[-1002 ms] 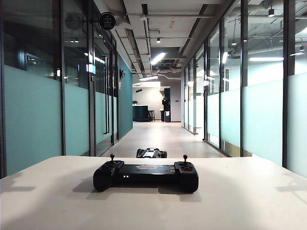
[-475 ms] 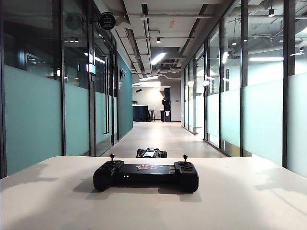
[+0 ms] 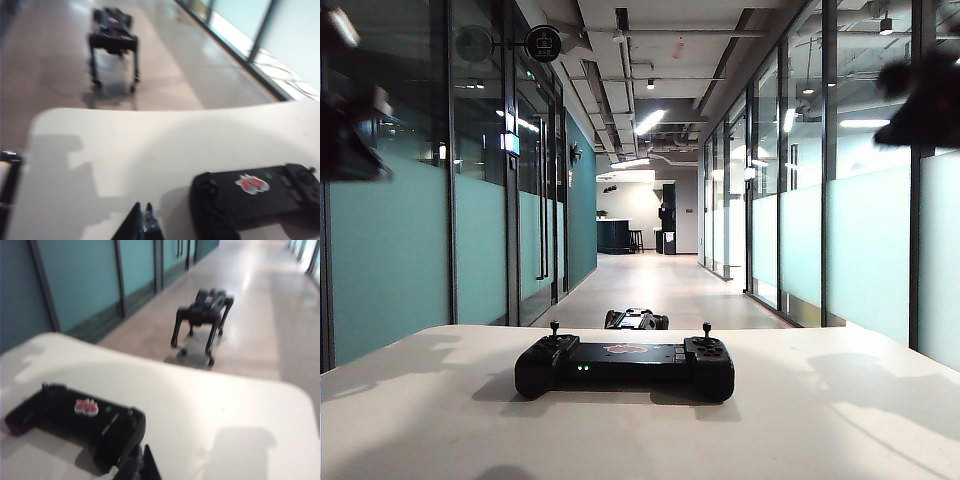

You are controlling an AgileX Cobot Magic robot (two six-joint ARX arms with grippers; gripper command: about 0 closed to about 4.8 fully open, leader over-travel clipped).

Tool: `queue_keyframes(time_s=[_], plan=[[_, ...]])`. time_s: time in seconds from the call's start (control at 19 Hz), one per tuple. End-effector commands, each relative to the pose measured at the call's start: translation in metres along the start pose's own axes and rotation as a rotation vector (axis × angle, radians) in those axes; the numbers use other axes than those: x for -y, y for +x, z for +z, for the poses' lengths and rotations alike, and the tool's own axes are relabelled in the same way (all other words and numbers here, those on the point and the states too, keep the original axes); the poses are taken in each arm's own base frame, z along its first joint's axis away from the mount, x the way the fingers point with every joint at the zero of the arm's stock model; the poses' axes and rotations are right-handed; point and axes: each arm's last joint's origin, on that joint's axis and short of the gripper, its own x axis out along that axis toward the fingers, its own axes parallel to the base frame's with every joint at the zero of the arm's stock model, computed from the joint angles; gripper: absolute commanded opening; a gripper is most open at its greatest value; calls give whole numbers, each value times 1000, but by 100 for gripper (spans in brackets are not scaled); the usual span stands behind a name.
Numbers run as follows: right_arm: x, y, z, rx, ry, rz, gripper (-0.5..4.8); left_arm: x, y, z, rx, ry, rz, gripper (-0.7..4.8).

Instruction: Push the left joystick on the remote control sitting on the white table forward to make the robot dog walk in a straight line until it approaches the door.

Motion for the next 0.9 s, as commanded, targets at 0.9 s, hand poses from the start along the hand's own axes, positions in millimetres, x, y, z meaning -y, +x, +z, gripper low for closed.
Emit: queue_keyframes(time_s=[0.9], plan=[[-48, 103, -55, -254, 107, 40, -3, 10, 78, -26, -139, -22, -253, -5]])
